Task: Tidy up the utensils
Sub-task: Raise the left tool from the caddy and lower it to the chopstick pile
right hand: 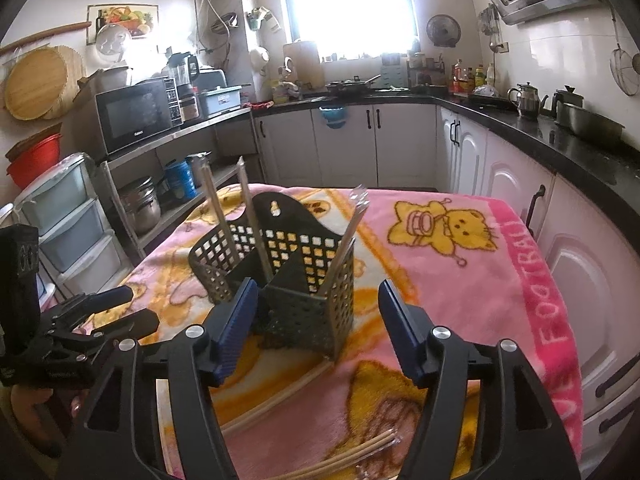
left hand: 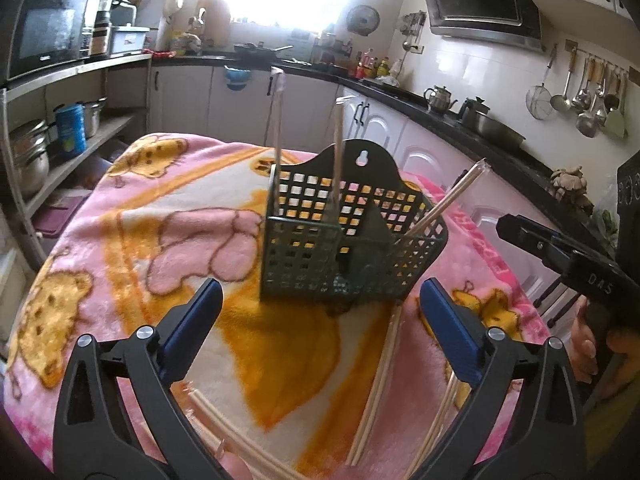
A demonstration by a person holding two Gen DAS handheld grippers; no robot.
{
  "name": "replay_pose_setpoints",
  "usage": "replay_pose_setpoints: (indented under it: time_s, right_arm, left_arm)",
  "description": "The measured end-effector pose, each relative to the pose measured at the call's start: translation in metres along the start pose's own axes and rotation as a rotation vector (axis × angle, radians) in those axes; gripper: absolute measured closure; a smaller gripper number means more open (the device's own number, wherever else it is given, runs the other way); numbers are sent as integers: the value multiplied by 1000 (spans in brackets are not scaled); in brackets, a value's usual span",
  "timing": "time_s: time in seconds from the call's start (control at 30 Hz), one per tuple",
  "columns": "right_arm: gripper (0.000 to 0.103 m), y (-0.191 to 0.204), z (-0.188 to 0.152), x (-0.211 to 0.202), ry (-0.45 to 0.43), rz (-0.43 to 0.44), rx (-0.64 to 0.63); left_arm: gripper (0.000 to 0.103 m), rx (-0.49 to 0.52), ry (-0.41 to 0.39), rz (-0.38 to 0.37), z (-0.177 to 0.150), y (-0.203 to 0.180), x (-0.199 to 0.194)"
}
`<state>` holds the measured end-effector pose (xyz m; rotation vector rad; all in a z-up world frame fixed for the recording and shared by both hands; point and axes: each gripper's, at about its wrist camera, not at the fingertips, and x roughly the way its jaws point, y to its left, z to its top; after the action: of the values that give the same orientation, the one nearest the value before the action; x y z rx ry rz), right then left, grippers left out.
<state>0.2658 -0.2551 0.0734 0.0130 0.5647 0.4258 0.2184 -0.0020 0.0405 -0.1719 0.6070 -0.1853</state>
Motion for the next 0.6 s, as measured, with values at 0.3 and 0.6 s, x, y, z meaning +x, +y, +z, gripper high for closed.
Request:
replay_pose_setpoints:
  time_s: [0.3,0.6]
  right_arm:
    - [42,20,-16,1,35,34,-37]
    - [41,37,-29,1,54,60,-57]
  left_arm:
    - [12,-26,-5,26,-13,12,-16]
    - [12,-58,-13,52,-29,25,-30]
